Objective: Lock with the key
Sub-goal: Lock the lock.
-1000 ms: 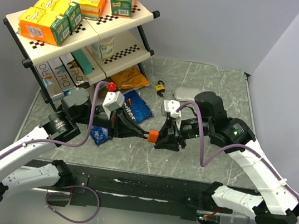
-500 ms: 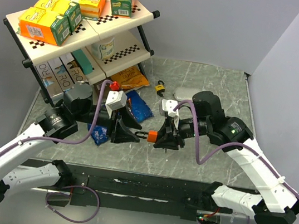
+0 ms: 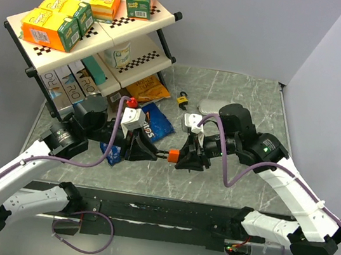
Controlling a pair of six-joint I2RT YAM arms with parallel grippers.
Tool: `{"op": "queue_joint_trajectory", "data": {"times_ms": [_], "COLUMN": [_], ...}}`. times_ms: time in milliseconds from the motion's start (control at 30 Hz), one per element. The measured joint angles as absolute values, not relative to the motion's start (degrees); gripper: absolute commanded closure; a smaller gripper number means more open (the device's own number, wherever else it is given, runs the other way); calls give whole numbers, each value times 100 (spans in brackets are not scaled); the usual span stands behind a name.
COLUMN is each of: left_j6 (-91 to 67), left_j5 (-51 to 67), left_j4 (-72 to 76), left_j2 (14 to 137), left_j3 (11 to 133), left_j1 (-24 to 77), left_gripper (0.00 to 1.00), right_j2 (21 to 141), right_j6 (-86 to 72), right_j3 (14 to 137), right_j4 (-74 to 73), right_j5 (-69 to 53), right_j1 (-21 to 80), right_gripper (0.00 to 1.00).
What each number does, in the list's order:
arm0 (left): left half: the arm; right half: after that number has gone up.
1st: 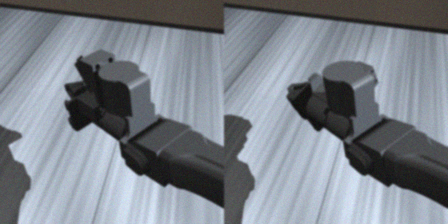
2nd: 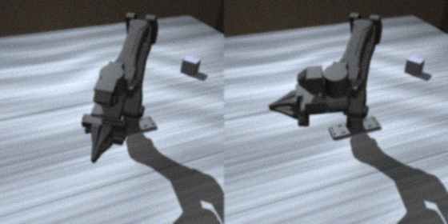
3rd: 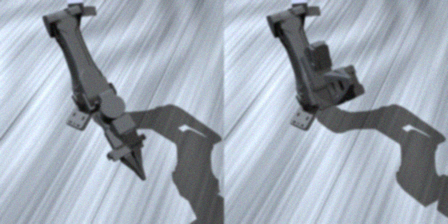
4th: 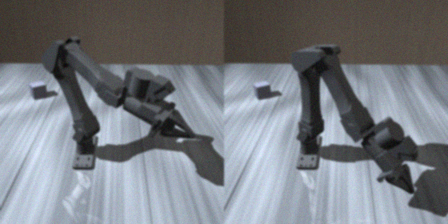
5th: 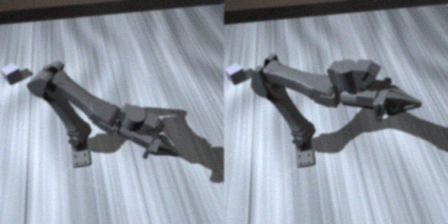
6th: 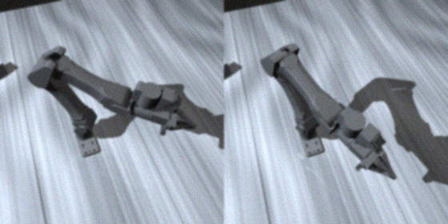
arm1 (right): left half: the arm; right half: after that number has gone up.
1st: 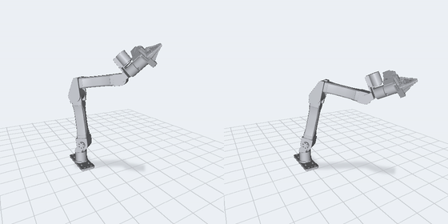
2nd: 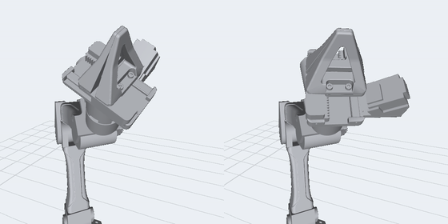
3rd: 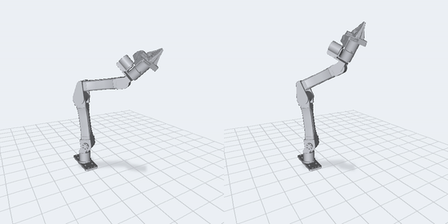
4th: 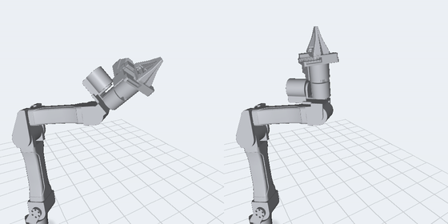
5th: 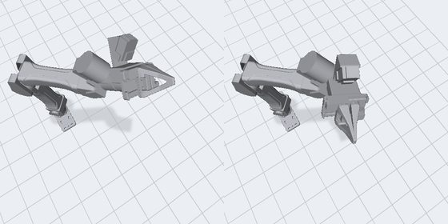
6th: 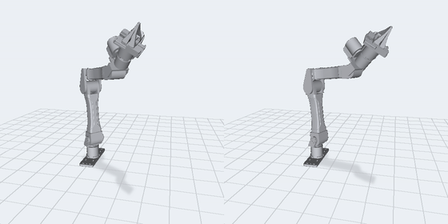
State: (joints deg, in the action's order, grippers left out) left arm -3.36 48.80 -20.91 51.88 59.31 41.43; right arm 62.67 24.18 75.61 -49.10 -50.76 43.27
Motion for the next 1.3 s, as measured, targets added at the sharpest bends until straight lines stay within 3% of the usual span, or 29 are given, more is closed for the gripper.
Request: {"op": "queue_joint_trajectory", "data": {"times_ms": [133,633,867,1300], "left_j6": [-228,-145,-56,-543], "left_j5": [4873,4772,4663,4668], "left_j4": [-2093,-2110,-2117,-1900], "left_j2": [5188,5277,5277,5367], "left_j3": [5940,6007,6007,5935], "left_j1": [4143,4366,4410,4493], "left_gripper": [78,79,99,99], "right_j2": [6283,6316,6316,6316], "right_j6": [2344,2231,2237,2224], "right_j3": [7561,7561,7561,7561], "right_j4": [-4904,-4882,-4882,-4923], "right_j5": [-5061,-5043,-5041,-5026], "right_j1": [4327,4327,4327,4327], "right_gripper": [100,100,100,100]}}
